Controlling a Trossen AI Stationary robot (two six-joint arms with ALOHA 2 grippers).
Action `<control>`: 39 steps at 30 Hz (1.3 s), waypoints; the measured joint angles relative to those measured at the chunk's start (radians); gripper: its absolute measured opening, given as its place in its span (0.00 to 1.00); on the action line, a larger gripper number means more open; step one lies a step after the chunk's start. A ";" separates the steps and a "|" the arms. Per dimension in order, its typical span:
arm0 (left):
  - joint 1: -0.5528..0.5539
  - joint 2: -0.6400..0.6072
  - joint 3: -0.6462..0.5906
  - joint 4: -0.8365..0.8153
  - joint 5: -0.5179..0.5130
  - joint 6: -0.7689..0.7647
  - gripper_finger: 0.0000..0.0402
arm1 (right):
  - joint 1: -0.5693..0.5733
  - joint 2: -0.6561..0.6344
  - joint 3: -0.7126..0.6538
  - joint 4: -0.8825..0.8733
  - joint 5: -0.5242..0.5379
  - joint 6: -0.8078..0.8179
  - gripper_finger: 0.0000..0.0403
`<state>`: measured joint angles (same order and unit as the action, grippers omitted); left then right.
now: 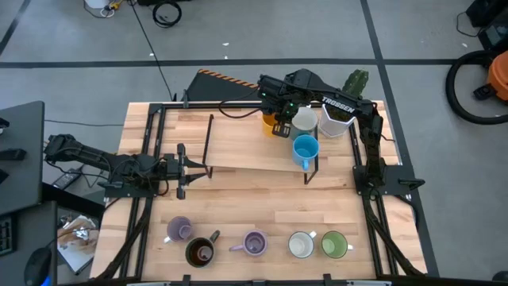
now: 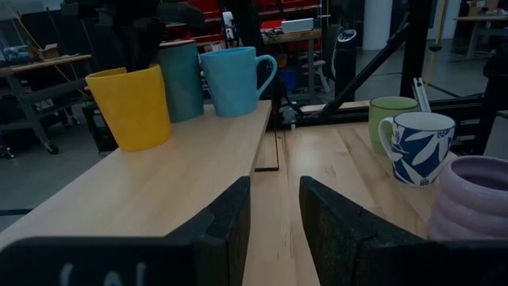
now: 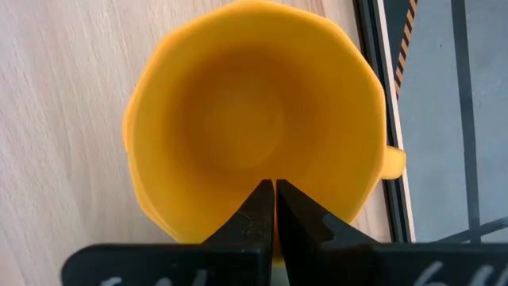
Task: Place coffee mugs
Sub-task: Put the yellow mug on the shelf
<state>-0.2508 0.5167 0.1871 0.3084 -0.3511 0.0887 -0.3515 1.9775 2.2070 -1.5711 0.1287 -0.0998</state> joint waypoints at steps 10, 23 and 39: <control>0.000 0.000 0.000 -0.008 0.000 -0.015 0.29 | 0.000 -0.026 0.003 0.000 -0.033 -0.008 0.06; 0.000 0.000 0.000 -0.011 0.034 -0.032 0.29 | 0.000 -0.030 0.002 0.000 -0.055 0.000 0.06; 0.000 0.000 0.000 -0.011 0.034 -0.035 0.29 | -0.001 -0.029 0.002 0.000 -0.079 0.011 0.03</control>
<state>-0.2512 0.5167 0.1871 0.2974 -0.3176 0.0540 -0.3523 1.9481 2.2086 -1.5711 0.0502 -0.0887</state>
